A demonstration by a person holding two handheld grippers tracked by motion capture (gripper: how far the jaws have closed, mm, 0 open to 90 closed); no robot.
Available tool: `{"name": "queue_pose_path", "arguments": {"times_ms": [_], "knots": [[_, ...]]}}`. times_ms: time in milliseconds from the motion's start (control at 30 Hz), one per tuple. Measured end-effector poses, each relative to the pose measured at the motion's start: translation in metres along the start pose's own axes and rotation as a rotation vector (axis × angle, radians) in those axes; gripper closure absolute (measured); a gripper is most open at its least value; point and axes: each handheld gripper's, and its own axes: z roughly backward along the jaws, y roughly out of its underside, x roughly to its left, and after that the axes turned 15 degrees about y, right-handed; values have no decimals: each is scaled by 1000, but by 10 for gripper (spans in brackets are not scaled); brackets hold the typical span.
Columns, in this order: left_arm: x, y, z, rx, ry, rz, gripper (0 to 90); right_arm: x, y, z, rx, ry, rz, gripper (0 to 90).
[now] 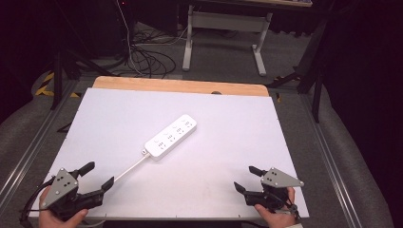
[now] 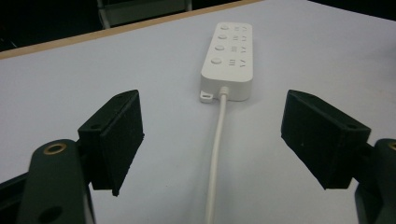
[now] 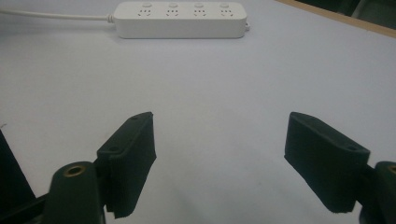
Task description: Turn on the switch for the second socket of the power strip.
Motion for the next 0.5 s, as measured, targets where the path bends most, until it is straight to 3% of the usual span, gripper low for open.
{"name": "queue_pose_path", "arguments": {"times_ms": [500], "knots": [[0, -3, 1, 9, -24, -2, 212, 2, 0, -1, 0, -7, 8, 252]]}}
